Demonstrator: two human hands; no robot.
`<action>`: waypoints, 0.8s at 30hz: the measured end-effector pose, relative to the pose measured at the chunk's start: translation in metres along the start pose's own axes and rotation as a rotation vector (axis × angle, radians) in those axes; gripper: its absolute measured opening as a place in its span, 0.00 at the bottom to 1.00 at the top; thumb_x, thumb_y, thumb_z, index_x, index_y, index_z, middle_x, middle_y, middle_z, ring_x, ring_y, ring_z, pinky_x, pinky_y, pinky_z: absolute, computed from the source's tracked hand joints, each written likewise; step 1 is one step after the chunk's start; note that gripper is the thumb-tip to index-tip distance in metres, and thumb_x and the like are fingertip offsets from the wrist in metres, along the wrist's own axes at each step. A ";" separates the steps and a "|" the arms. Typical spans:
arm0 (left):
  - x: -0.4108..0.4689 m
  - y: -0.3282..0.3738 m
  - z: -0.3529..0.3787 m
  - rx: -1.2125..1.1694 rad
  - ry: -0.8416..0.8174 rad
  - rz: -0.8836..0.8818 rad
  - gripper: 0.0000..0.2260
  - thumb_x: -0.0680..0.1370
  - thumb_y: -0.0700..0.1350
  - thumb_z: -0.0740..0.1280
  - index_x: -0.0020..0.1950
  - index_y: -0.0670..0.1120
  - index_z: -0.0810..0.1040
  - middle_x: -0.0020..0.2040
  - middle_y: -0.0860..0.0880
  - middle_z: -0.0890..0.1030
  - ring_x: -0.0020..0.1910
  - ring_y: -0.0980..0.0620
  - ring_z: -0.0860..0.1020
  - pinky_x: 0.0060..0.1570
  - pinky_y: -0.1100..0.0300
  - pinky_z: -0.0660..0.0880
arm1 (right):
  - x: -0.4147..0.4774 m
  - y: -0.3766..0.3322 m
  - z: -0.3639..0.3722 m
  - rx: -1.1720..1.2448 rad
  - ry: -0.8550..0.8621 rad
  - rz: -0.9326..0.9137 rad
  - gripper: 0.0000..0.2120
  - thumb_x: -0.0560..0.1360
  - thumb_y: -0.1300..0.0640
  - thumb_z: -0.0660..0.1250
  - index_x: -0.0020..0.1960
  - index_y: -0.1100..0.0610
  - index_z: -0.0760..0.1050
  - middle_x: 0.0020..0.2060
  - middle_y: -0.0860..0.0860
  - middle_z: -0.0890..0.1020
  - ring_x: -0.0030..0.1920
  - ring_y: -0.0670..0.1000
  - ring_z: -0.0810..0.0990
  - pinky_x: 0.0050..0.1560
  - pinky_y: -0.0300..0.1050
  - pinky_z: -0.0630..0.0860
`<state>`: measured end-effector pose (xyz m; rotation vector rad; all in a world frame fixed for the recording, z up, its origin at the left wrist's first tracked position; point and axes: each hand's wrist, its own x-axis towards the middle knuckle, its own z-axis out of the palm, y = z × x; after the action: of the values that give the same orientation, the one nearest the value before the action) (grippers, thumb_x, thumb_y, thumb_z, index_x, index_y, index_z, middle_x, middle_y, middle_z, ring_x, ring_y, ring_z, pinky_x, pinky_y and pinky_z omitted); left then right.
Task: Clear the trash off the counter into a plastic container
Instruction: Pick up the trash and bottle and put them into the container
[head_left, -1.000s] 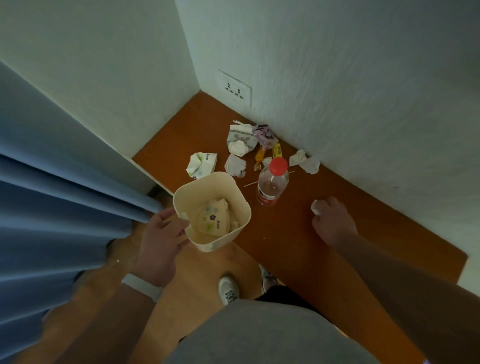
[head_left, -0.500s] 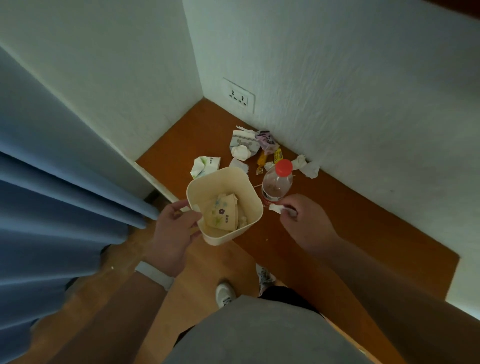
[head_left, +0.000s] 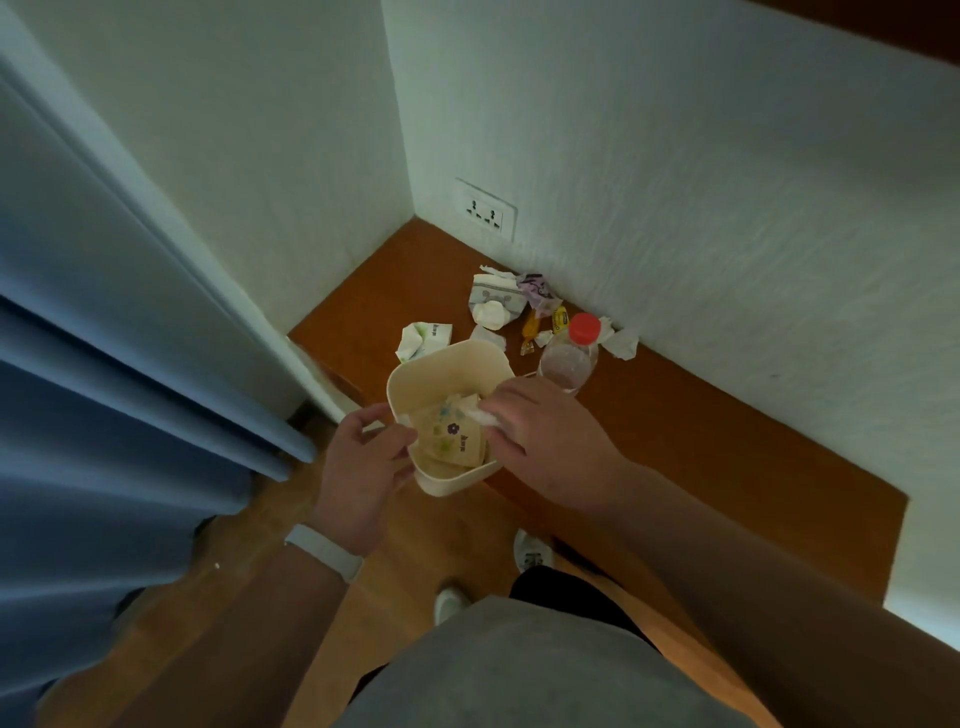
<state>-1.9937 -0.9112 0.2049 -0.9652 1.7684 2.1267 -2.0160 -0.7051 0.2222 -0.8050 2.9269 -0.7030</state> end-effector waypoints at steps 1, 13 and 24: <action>0.000 0.001 -0.001 -0.005 -0.001 -0.001 0.18 0.78 0.37 0.69 0.67 0.45 0.74 0.53 0.45 0.82 0.40 0.53 0.85 0.43 0.52 0.81 | 0.000 -0.001 -0.002 0.002 -0.022 -0.002 0.14 0.79 0.53 0.64 0.62 0.55 0.77 0.56 0.50 0.78 0.57 0.49 0.73 0.58 0.38 0.65; 0.025 0.028 0.011 -0.008 0.028 0.032 0.17 0.79 0.38 0.68 0.67 0.46 0.74 0.58 0.42 0.83 0.52 0.46 0.84 0.47 0.52 0.81 | 0.011 0.083 -0.043 0.088 0.415 0.352 0.09 0.77 0.55 0.64 0.55 0.57 0.77 0.56 0.51 0.75 0.53 0.49 0.75 0.52 0.49 0.77; 0.059 0.029 0.035 0.022 0.089 -0.001 0.19 0.78 0.37 0.69 0.69 0.44 0.74 0.58 0.41 0.83 0.49 0.45 0.84 0.46 0.50 0.81 | 0.026 0.151 -0.010 0.148 0.083 0.507 0.18 0.78 0.53 0.65 0.66 0.55 0.71 0.63 0.52 0.71 0.62 0.52 0.72 0.60 0.50 0.75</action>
<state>-2.0662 -0.9003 0.1948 -1.0701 1.8278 2.0893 -2.1123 -0.5983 0.1682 -0.0113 2.9087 -0.8938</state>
